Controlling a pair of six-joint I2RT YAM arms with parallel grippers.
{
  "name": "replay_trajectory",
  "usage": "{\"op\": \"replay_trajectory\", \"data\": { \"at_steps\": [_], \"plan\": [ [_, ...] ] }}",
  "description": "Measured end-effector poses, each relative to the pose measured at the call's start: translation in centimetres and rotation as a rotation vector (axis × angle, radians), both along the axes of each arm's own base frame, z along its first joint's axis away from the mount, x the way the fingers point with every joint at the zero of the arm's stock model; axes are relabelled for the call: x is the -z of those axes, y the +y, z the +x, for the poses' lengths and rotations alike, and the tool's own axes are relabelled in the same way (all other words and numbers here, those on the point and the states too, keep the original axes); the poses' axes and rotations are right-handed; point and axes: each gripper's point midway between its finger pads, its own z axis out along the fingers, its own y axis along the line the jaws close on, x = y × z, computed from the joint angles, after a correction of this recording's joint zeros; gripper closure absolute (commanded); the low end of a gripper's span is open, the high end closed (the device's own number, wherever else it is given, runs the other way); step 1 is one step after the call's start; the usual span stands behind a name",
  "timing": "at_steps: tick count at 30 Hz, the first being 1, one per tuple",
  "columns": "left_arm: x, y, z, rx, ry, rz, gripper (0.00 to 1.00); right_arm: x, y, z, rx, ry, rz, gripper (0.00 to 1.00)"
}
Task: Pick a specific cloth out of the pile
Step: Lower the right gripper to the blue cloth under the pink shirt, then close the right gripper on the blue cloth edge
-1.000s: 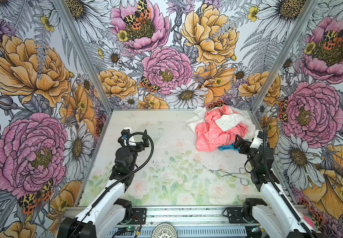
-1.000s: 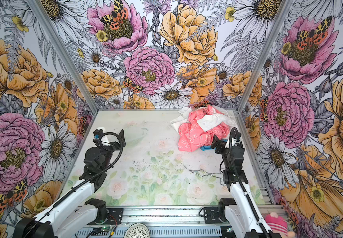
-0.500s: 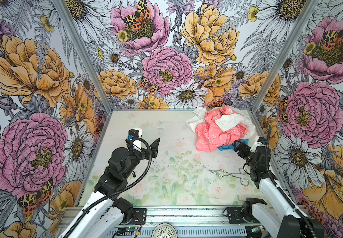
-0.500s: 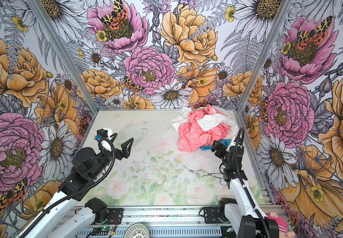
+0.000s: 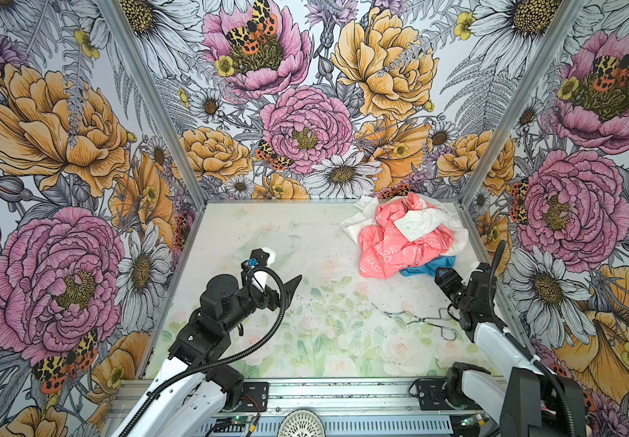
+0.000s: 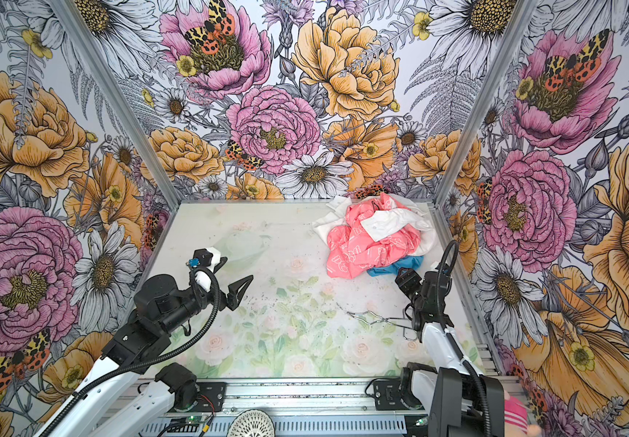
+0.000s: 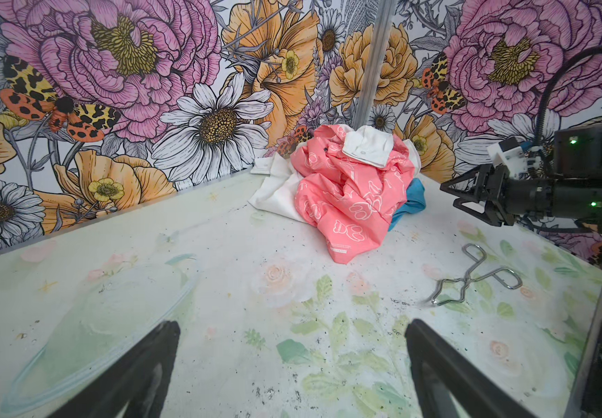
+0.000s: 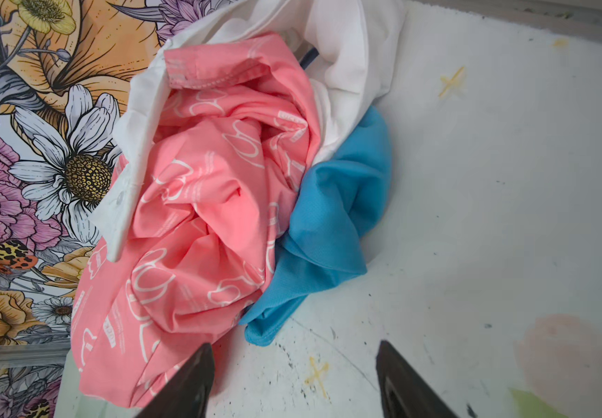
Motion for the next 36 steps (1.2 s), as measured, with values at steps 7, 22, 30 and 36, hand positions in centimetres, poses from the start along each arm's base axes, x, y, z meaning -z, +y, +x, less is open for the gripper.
{"op": "replay_trajectory", "data": {
  "at_steps": [7, 22, 30, 36],
  "plan": [
    [-0.7, 0.4, -0.7, 0.0, -0.028, -0.015, 0.01, 1.2, -0.5, 0.4, 0.019, 0.021, 0.038, 0.42],
    [-0.2, 0.5, -0.9, 0.004, -0.022, 0.014, 0.01, 3.2, -3.1, 3.5, 0.051, 0.051, 0.106, 0.56],
    [-0.2, 0.5, -0.9, 0.004, -0.022, 0.017, 0.01, 5.0, -3.2, 6.1, 0.028, 0.053, 0.182, 0.59],
    [0.0, 0.5, -0.9, 0.005, -0.015, 0.021, 0.01, 5.9, -3.2, 7.0, 0.028, 0.045, 0.223, 0.74]
  ]
}}
